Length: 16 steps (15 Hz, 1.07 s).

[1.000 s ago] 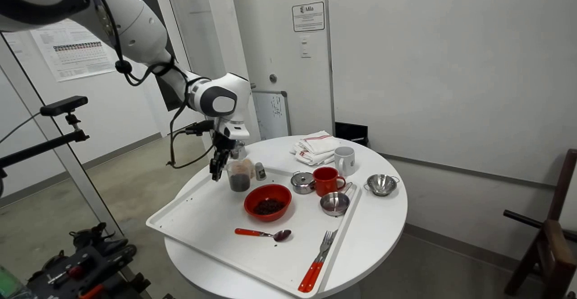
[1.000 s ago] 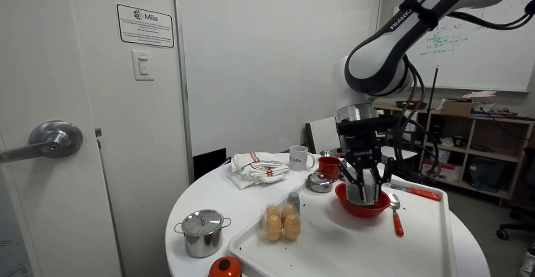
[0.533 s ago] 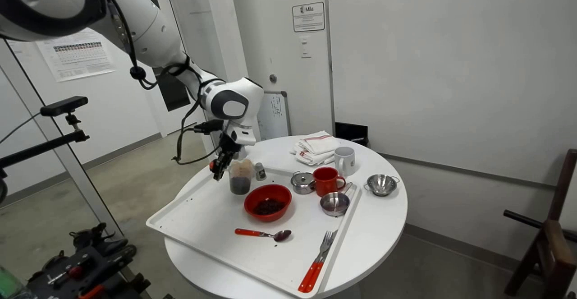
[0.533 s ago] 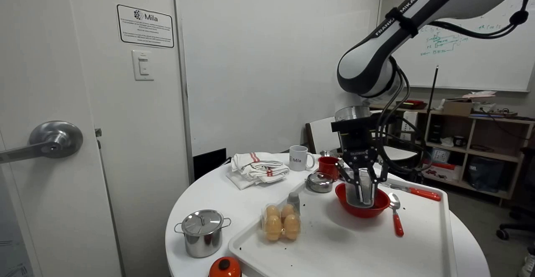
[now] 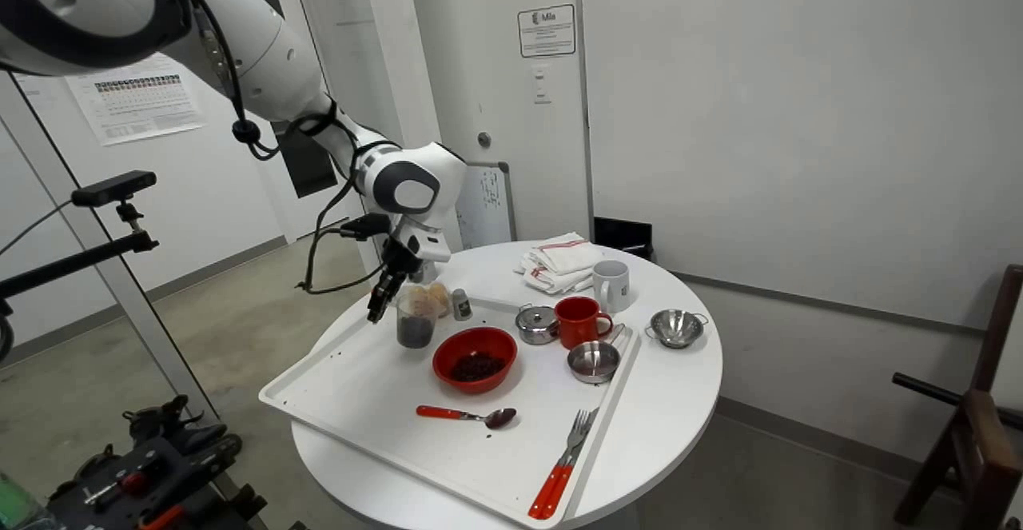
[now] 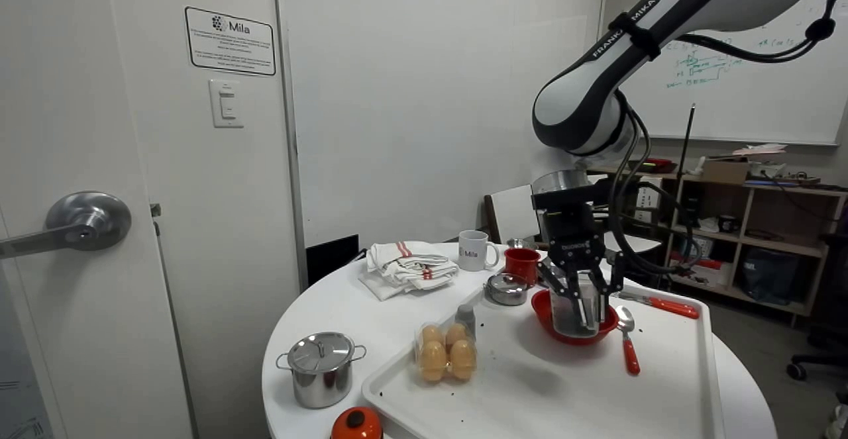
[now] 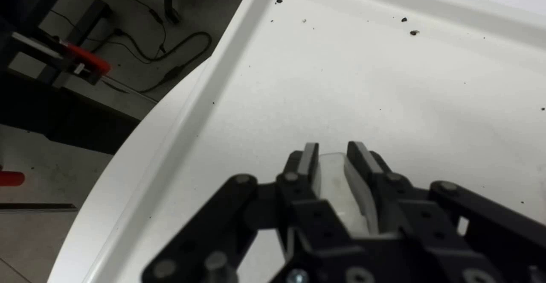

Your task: Pour the contents of the cup into the bowl

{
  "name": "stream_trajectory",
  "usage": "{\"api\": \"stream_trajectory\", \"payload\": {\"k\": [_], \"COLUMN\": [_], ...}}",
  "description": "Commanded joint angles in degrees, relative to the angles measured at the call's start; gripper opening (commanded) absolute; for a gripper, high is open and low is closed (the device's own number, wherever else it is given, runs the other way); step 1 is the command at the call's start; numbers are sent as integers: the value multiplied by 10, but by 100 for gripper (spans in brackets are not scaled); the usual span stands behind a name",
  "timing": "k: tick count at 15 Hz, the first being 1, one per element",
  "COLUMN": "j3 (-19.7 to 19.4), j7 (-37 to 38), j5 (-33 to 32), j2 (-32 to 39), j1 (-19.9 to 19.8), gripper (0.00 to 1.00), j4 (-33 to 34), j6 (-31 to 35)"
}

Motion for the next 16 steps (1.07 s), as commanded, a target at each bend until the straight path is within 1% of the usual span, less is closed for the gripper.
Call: {"api": "stream_trajectory", "payload": {"k": [1, 6, 11, 16], "j3": [-9, -10, -12, -21], "j7": [-2, 5, -17, -35], "j5": [11, 70, 138, 191], "j2": [3, 3, 9, 34], "j1": [5, -33, -89, -121], "gripper": [9, 9, 9, 9], "j4": [11, 43, 80, 117], "j6": [-14, -45, -127, -238]}}
